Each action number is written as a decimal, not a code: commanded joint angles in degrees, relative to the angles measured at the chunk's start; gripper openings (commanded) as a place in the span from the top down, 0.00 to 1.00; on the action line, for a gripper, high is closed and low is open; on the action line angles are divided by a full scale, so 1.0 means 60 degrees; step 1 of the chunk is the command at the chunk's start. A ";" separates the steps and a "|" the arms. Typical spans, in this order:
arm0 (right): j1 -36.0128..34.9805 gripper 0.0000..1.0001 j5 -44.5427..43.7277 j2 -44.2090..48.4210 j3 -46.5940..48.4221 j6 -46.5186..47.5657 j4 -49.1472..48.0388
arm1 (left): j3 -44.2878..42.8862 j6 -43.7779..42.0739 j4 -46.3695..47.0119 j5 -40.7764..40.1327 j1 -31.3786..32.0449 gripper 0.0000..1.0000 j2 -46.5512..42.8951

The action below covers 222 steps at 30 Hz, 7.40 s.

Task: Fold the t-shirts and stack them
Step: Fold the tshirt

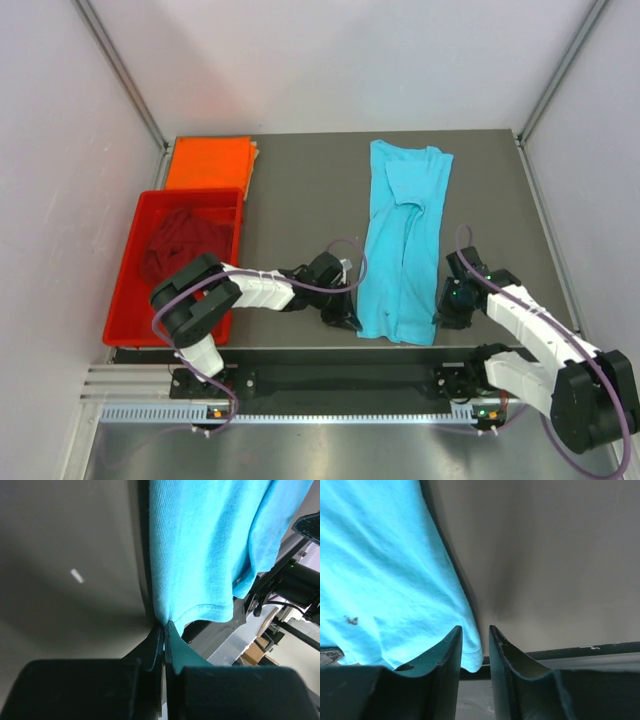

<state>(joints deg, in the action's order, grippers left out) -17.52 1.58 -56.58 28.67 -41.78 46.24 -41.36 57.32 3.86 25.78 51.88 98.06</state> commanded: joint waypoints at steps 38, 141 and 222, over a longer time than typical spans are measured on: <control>-0.0068 0.68 -0.2623 -0.8012 1.1033 0.4574 -0.1523 | -0.2701 -0.3048 -0.4202 -0.0782 -0.3955 0.61 -0.1900; -0.0508 1.00 -0.0294 -1.4330 1.5803 0.6055 -0.4703 | -0.1617 -0.3005 -0.2840 0.0786 -0.4603 0.64 -0.0421; -0.0889 0.80 -0.1582 -1.4522 1.7342 0.3169 -0.4498 | -0.0196 -0.0017 -0.0819 -0.1279 -0.0355 0.94 0.0488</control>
<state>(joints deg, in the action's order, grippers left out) -22.37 -6.33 -150.52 133.08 -24.32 20.91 -44.25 58.65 4.60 23.24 49.41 100.22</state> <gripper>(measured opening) 0.200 0.064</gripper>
